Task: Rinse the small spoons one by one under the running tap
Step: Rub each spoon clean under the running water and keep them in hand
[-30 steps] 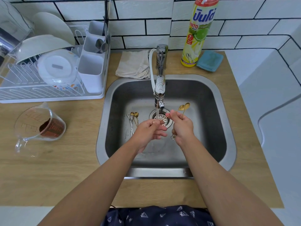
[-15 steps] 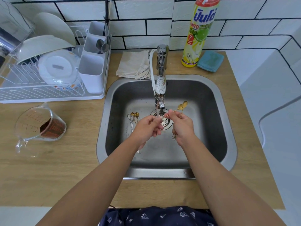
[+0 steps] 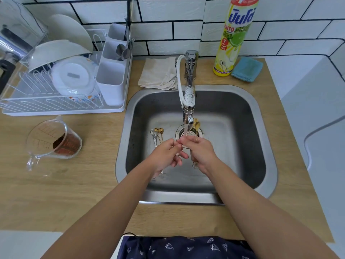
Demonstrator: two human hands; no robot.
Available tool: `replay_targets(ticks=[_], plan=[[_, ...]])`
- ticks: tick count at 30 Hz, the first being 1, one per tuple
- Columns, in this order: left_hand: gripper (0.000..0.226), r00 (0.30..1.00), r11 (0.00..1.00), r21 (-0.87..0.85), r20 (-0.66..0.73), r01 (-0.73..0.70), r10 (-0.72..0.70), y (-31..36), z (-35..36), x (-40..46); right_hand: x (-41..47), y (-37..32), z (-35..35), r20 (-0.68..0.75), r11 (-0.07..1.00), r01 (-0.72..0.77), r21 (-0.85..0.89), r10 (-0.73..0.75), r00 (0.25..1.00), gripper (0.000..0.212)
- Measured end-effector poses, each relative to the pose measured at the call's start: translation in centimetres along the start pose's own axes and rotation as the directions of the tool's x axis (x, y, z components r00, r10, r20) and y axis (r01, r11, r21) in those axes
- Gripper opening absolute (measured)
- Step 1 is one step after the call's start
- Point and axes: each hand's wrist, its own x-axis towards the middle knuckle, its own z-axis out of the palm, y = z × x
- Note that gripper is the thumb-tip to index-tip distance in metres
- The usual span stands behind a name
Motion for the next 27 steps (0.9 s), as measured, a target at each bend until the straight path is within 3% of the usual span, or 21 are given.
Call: replay_targets(ticks=[4, 9, 15, 20, 25, 27], plan=[[0.017, 1.0, 1.0, 0.021, 0.009, 0.014, -0.014, -0.1, -0.2, -0.5, 1.4, -1.5, -1.3, -0.123, 0.995, 0.001, 0.104, 0.012, 0.992, 0.02], [0.018, 1.0, 0.999, 0.05, -0.027, 0.01, -0.009, 0.0, 0.0, -0.8, 0.2, 0.0, -0.5, 0.048, 0.999, -0.038, -0.012, 0.039, 0.998, 0.004], [0.021, 1.0, 0.998, 0.069, -0.028, -0.009, 0.01, 0.4, 0.5, -0.5, 1.7, -1.6, -1.3, -0.091, 0.979, 0.002, 0.202, 0.017, 0.996, 0.017], [0.023, 0.996, 0.998, 0.041, -0.084, 0.036, -0.033, 0.8, 0.5, -0.1, 0.2, -0.4, -0.4, 0.08, 0.998, -0.037, 0.043, 0.034, 0.996, 0.009], [0.019, 0.994, 0.997, 0.027, -0.077, 0.076, -0.073, 0.3, 0.7, -0.2, 1.3, -1.9, -1.4, -0.057, 0.986, -0.004, 0.167, 0.013, 0.998, 0.012], [0.02, 0.994, 0.998, 0.025, -0.084, 0.066, -0.063, 0.3, 1.0, -0.1, 1.0, -1.3, -0.8, -0.043, 0.994, -0.02, 0.11, 0.025, 0.999, 0.014]])
